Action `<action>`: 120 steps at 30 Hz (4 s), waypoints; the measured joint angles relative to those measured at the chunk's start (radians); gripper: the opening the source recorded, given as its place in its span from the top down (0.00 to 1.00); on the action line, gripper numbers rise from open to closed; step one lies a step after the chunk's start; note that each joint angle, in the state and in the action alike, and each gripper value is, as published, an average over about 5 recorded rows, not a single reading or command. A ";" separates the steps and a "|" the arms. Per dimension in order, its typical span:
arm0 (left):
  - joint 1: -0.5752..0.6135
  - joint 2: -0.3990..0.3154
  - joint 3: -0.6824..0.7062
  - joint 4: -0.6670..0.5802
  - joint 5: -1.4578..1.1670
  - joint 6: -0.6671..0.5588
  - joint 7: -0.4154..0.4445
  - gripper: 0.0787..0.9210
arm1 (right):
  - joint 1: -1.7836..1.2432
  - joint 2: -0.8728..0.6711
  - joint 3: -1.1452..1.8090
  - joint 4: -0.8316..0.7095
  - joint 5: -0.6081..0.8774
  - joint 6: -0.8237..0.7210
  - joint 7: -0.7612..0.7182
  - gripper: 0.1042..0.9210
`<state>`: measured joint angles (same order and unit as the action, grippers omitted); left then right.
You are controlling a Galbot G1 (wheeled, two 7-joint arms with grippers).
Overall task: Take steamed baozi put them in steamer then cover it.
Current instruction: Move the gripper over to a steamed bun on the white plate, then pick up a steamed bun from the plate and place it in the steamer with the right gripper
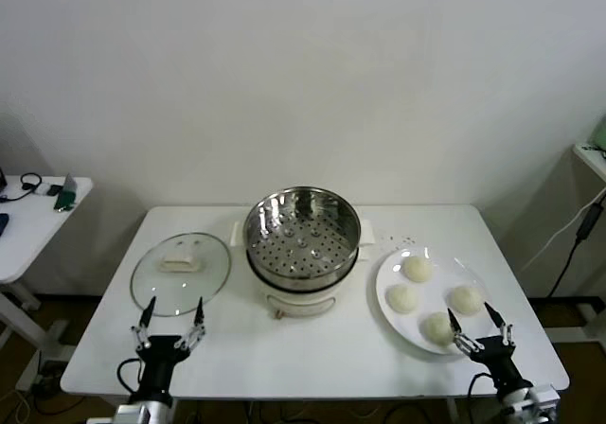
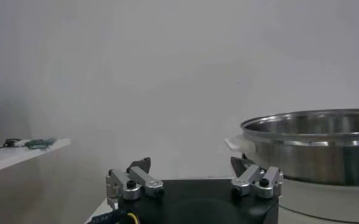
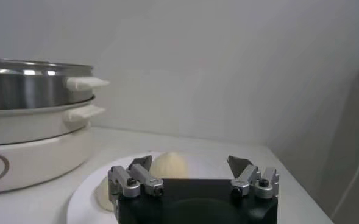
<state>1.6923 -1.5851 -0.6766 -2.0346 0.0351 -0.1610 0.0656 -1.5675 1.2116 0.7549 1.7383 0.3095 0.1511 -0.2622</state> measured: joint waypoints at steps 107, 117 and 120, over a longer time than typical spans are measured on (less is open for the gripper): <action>-0.009 0.043 0.019 -0.039 0.002 0.138 -0.159 0.12 | 1.793 -0.265 -1.844 -0.928 -0.243 -0.219 -0.789 0.25; 0.003 0.044 0.024 -0.049 0.002 0.137 -0.159 0.12 | 2.046 -0.244 -2.035 -0.819 -0.185 -0.115 -0.811 0.24; 0.005 0.044 0.026 -0.051 0.002 0.137 -0.159 0.12 | 2.127 -0.221 -2.084 -0.784 -0.178 -0.076 -0.818 0.25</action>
<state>1.6974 -1.5408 -0.6508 -2.0852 0.0370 -0.0237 -0.0937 0.5596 0.9905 -1.3288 0.9541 0.1317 0.0747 -1.0798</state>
